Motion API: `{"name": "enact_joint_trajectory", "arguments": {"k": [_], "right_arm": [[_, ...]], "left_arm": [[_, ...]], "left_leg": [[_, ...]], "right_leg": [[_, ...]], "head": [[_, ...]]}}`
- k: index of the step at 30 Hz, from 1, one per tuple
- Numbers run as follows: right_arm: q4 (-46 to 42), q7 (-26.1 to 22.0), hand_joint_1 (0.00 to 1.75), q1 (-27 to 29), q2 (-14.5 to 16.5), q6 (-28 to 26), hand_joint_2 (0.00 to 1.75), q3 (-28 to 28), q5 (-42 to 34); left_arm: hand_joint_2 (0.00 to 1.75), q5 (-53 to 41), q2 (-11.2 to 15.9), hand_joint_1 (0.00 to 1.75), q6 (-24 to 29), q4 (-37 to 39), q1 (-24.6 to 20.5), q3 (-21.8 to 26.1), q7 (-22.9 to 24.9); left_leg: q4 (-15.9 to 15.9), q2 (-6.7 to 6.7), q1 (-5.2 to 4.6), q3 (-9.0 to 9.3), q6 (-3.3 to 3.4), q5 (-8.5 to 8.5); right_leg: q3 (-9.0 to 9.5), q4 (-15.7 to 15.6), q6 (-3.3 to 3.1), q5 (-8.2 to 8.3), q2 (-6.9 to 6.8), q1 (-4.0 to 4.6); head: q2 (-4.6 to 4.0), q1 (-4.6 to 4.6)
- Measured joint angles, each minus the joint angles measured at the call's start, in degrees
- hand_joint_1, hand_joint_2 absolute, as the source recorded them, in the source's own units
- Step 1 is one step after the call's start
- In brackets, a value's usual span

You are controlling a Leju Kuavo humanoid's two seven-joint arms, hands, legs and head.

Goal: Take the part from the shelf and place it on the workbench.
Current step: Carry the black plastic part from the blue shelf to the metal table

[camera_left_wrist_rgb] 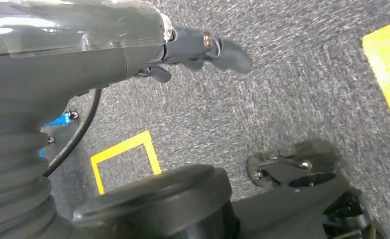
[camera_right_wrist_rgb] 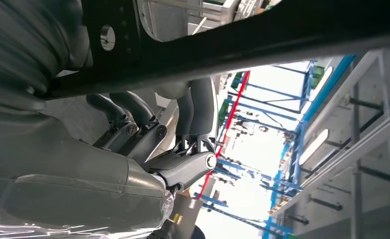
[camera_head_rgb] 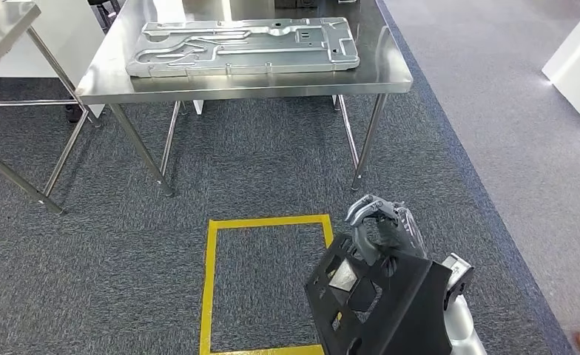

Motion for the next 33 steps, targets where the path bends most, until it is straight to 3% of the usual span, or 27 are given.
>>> {"name": "enact_joint_trajectory", "arguments": {"k": [3,4,5,7,8,9,10,12,14,17,19,20,23,24,25,28,30,33], "right_arm": [[-0.3,-0.13,1.75,0.25,-0.05,-0.08,1.75,-0.11,-0.08],[-0.45,-0.22,1.75,0.23,-0.08,-0.12,1.75,-0.22,-0.09],[-0.57,-0.32,1.75,0.26,-0.1,-0.16,1.75,-0.34,-0.11],[-0.61,-0.48,1.75,0.47,-0.13,-0.2,1.75,-0.5,-0.14],[-0.61,-0.5,1.75,0.63,-0.13,-0.2,1.75,-0.53,-0.15],[-0.61,-0.5,1.75,0.74,-0.14,-0.2,1.75,-0.56,-0.15],[-0.61,-0.51,1.75,0.8,-0.14,-0.21,1.75,-0.58,-0.15],[-0.6,-0.55,1.75,0.81,-0.14,-0.26,1.75,-0.6,-0.15],[-0.65,-0.64,1.75,0.85,-0.14,-0.39,1.75,-0.61,-0.14],[-0.83,-0.75,1.75,1.08,-0.17,-0.75,1.75,-0.72,-0.12],[-1.01,-0.8,1.75,1.14,-0.2,-0.9,1.75,-0.86,-0.11],[-1.08,-0.82,1.75,1.17,-0.2,-0.92,1.75,-0.91,-0.13],[-1.03,-0.85,1.75,1.25,-0.2,-0.9,1.75,-0.97,-0.17],[-0.98,-0.85,1.75,1.25,-0.2,-0.88,1.75,-0.98,-0.17],[-0.93,-0.85,1.75,1.24,-0.2,-0.86,1.75,-0.99,-0.17],[-0.85,-0.86,1.75,1.18,-0.2,-0.81,1.75,-0.99,-0.17],[-0.79,-0.87,1.75,1.28,-0.2,-0.85,1.75,-0.99,-0.17],[-0.79,-0.92,1.75,1.34,-0.19,-0.97,1.75,-0.97,-0.15]], "left_arm": [[1.75,-0.27,-0.07,0.0,0.01,0.0,-0.01,-0.05,-0.23],[1.75,-0.39,-0.11,0.0,0.01,0.0,-0.01,-0.09,-0.28],[1.75,-0.49,-0.15,0.0,0.01,0.0,0.01,-0.11,-0.33],[1.75,-0.59,-0.14,0.0,0.0,0.0,0.05,-0.14,-0.37],[1.75,-0.59,-0.14,0.0,-0.01,0.0,0.11,-0.15,-0.38],[1.75,-0.59,-0.14,0.0,-0.02,0.0,0.17,-0.15,-0.4],[1.75,-0.59,-0.14,0.0,-0.02,0.0,0.23,-0.16,-0.43],[1.75,-0.61,-0.13,0.0,-0.02,-0.01,0.31,-0.17,-0.46],[1.75,-0.64,-0.09,0.0,-0.03,-0.01,0.34,-0.19,-0.43],[1.75,-0.67,-0.02,0.0,-0.07,-0.03,0.3,-0.21,-0.28],[1.75,-0.67,0.02,0.0,-0.14,-0.05,0.25,-0.22,-0.16],[1.75,-0.63,0.04,0.0,-0.17,-0.07,0.22,-0.22,-0.11],[1.75,-0.43,0.22,0.0,-0.26,-0.07,-0.38,-0.18,-0.08],[1.75,-0.37,0.27,0.0,-0.27,-0.07,-0.63,-0.17,-0.07],[1.75,-0.36,0.28,0.0,-0.28,-0.07,-0.74,-0.17,-0.05],[1.75,-0.39,0.29,0.0,-0.18,-0.07,-0.42,-0.17,0.15],[1.75,-0.38,0.34,0.0,-0.08,-0.07,-0.29,-0.17,0.22],[1.75,-0.24,0.39,0.0,-0.04,-0.07,-0.23,-0.17,0.15]], "left_leg": [[-1.89,-0.05,0.28,0.91,0.61,0.53],[-2.42,-0.01,0.54,1.36,0.81,0.61],[-2.79,0.05,0.75,1.76,0.98,0.63],[-2.95,0.12,0.78,2.13,1.12,0.32],[-2.94,0.13,0.81,2.33,1.09,0.09],[-2.92,0.1,0.87,2.64,0.96,-0.19],[-2.9,0.06,1.0,3.1,0.77,-0.54],[-2.76,-0.03,1.25,4.2,0.14,-1.48],[-2.49,-0.08,1.21,4.77,-0.65,-2.44],[-2.79,0.04,1.17,5.22,-1.73,-3.12],[-1.16,0.07,1.33,4.94,-2.3,-4.24],[1.48,0.05,1.38,3.79,-2.48,-5.51],[13.14,0.0,1.24,-2.78,-2.59,-9.43],[14.8,0.0,1.17,-4.09,-2.46,-9.1],[14.14,0.01,1.12,-4.3,-2.2,-7.51],[4.09,0.85,0.56,-1.25,-0.71,-0.38],[0.14,1.63,-0.02,-0.06,0.07,0.55],[-1.29,0.49,0.05,0.31,0.69,0.5]], "right_leg": [[0.14,0.27,0.97,-0.66,-0.1,0.01],[-0.46,1.71,1.27,-1.52,-0.17,0.02],[-1.83,4.44,1.57,-2.86,-0.23,-0.09],[-6.25,12.12,2.2,-5.79,-0.28,-0.57],[-8.16,14.96,2.53,-6.29,-0.3,-0.89],[-9.14,15.83,2.84,-5.6,-0.33,-1.2],[-8.9,14.33,3.13,-3.73,-0.4,-1.49],[-5.86,6.95,3.63,1.05,-0.68,-1.97],[-3.35,1.39,3.36,2.87,-0.82,-1.89],[-2.89,0.47,1.92,2.13,-0.64,-1.58],[-2.34,0.22,1.01,1.8,-0.59,-1.61],[-2.0,0.09,0.62,1.61,-0.61,-1.63],[-1.22,0.08,0.01,0.86,-0.66,-1.21],[-0.87,0.09,-0.07,0.58,-0.63,-1.04],[-0.43,0.09,-0.12,0.28,-0.57,-0.89],[0.98,0.09,-0.02,-0.69,-0.6,-0.45],[1.12,0.05,0.5,-1.01,-0.96,-0.31],[1.22,-0.1,1.55,-1.3,-1.95,-0.31]], "head": [[0.0,0.01],[0.0,0.02],[0.0,0.02],[0.0,0.03],[0.0,0.03],[0.0,0.03],[0.0,0.03],[0.0,0.03],[0.0,0.02],[0.0,0.01],[0.0,-0.01],[0.0,-0.01],[0.0,-0.01],[0.0,-0.01],[0.0,-0.02],[0.0,-0.01],[0.0,0.0],[0.0,0.0]]}}
